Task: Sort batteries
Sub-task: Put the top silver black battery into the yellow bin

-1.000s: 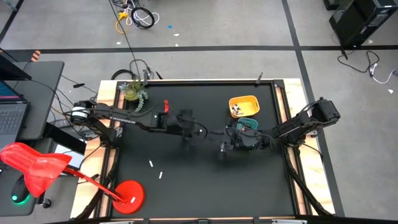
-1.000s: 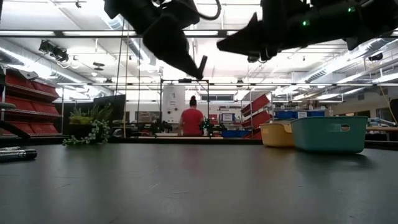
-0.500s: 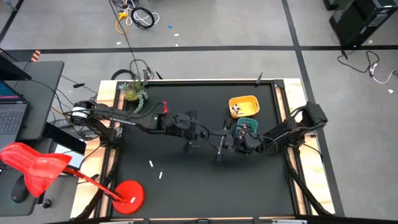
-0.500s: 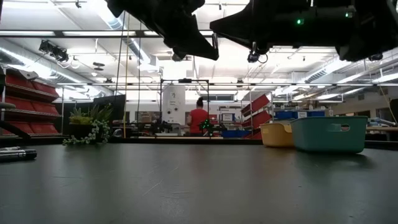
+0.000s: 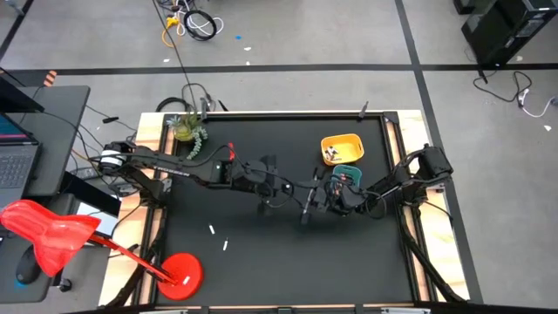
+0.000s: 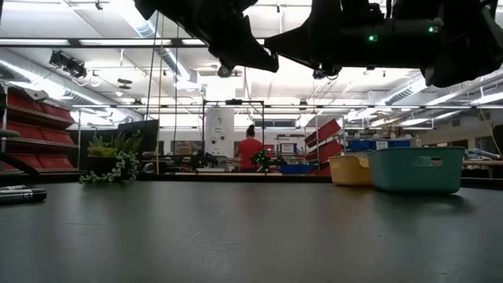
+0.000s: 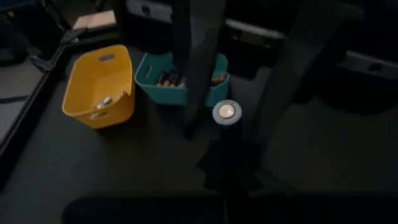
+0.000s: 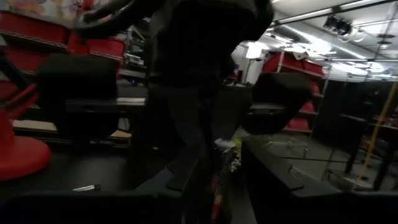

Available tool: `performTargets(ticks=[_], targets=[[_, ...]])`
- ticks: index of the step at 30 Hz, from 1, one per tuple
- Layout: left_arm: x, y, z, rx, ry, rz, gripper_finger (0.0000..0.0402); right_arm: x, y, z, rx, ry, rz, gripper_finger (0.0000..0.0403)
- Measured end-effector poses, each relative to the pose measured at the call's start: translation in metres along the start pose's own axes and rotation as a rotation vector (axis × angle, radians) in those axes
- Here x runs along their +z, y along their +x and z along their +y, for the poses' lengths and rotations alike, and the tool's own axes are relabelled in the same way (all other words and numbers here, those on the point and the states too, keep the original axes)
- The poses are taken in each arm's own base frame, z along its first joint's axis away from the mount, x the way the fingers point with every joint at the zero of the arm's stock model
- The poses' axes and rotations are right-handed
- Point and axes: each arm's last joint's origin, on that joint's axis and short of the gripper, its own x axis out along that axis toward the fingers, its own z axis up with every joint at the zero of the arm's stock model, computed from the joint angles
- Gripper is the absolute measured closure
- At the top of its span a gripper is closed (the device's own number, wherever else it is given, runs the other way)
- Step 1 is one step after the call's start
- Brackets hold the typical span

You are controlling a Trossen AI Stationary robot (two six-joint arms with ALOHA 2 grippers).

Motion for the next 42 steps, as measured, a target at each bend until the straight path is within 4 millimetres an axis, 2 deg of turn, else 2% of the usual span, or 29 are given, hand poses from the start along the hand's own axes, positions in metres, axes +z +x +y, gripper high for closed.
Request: performTargets(ticks=[5, 7, 10, 13, 16, 23, 27, 30, 33, 36, 42], targets=[[0.002, 0.0, 0.0, -0.011, 0.017, -0.025, 0.0401, 0.0, 0.002, -0.001, 0.033, 0.038, -0.01, 0.0288], [0.003, 0.0, 0.0, -0.01, 0.016, -0.029, 0.0401, 0.0, 0.002, -0.002, 0.036, 0.045, -0.009, 0.0312], [0.002, 0.0, 0.0, -0.007, 0.016, -0.027, 0.0401, -0.002, 0.002, -0.001, 0.042, 0.027, -0.001, 0.0372], [0.001, 0.0, 0.001, 0.036, -0.026, -0.013, 0.0396, -0.002, 0.002, -0.002, 0.017, 0.011, 0.016, 0.0373], [-0.003, 0.0, 0.002, 0.089, -0.056, 0.038, 0.0366, -0.007, 0.002, -0.003, -0.032, -0.04, 0.068, 0.0373], [-0.021, -0.003, 0.006, 0.226, -0.04, 0.224, 0.0249, -0.009, -0.002, -0.006, -0.132, -0.154, 0.221, 0.0373], [-0.032, -0.003, 0.002, 0.217, -0.025, 0.273, 0.0225, 0.004, -0.016, -0.014, -0.272, -0.225, 0.387, 0.0373], [-0.05, 0.003, -0.003, 0.206, 0.013, 0.253, 0.0229, 0.015, -0.03, -0.022, -0.369, -0.198, 0.457, 0.0373], [-0.07, 0.007, -0.007, 0.194, 0.029, 0.196, 0.0237, 0.02, -0.043, -0.033, -0.423, -0.098, 0.507, 0.0373], [-0.087, 0.01, -0.006, 0.196, 0.028, 0.141, 0.0244, 0.013, -0.048, -0.052, -0.481, 0.0, 0.589, 0.0373], [-0.097, 0.009, -0.007, 0.203, 0.049, 0.065, 0.0245, -0.008, -0.041, -0.102, -0.565, 0.168, 0.781, 0.0373]])
